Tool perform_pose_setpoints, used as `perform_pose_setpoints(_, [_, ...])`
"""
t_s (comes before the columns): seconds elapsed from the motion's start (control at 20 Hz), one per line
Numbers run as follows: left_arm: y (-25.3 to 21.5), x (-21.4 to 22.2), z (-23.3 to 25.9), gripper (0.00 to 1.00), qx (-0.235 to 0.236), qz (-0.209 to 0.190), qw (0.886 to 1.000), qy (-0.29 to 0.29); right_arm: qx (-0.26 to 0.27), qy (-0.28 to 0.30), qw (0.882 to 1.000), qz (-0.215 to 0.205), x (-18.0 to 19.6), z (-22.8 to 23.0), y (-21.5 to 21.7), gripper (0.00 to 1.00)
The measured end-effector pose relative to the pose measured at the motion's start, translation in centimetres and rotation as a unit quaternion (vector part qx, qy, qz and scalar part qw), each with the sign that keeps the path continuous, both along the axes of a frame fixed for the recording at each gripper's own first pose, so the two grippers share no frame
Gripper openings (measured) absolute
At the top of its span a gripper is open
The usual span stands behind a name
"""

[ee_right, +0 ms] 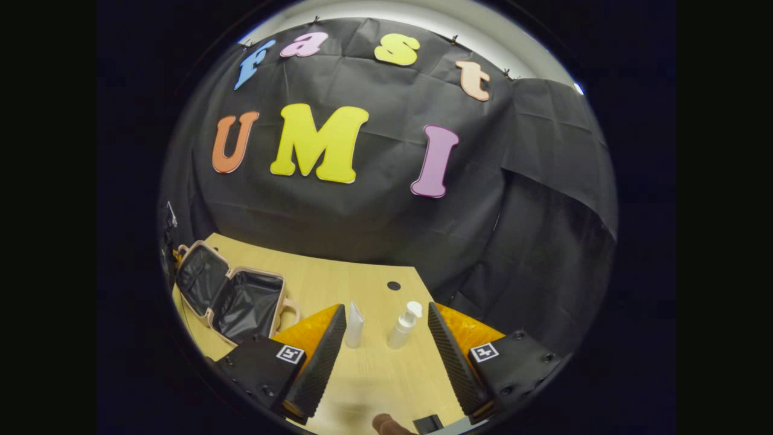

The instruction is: First open the suitcase, pack the skin care products into it, and then close the suitcase.

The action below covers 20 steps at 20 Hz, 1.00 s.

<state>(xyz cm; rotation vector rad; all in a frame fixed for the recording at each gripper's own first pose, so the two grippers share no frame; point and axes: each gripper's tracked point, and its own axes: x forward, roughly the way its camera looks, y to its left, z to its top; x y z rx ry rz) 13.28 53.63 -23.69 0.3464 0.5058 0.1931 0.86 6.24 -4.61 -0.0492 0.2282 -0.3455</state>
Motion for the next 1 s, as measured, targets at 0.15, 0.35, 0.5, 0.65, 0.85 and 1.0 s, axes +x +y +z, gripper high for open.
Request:
perform_pose_setpoints(0.15, [0.2, 0.4, -1.8, 0.04, -0.031, 0.000, 0.999, 0.015, -0.012, 0.002, 1.000, 0.013, 0.4, 0.4, 0.8, 0.80])
perform_pose_setpoints(0.35, [0.5, 0.3, -3.7, 0.07, -0.059, 0.001, 0.998, 0.026, -0.019, 0.010, 1.000, 0.021, 0.4, -0.4, 1.7, 0.81])
perform_pose_setpoints(0.5, [0.5, 0.4, -4.2, 0.13, -0.072, 0.006, 0.997, 0.014, -0.020, 0.024, 0.999, 0.028, 0.0, -1.3, 2.4, 0.81])
perform_pose_setpoints(0.65, [2.1, 0.1, -3.3, 0.23, -0.051, 0.033, 0.998, 0.002, -0.021, 0.020, 0.999, 0.036, -0.2, -0.9, 3.1, 0.81])
perform_pose_setpoints(0.85, [2.5, -2.1, -2.3, 0.76, -0.060, 0.060, 0.996, 0.004, -0.028, 0.007, 0.998, 0.054, 0.0, -0.4, 4.1, 0.81])
perform_pose_setpoints(1.0, [0.7, -4.0, -0.6, 0.94, -0.082, 0.064, 0.995, -0.009, -0.067, -0.008, 0.995, 0.076, 0.4, 0.0, 4.7, 0.81])
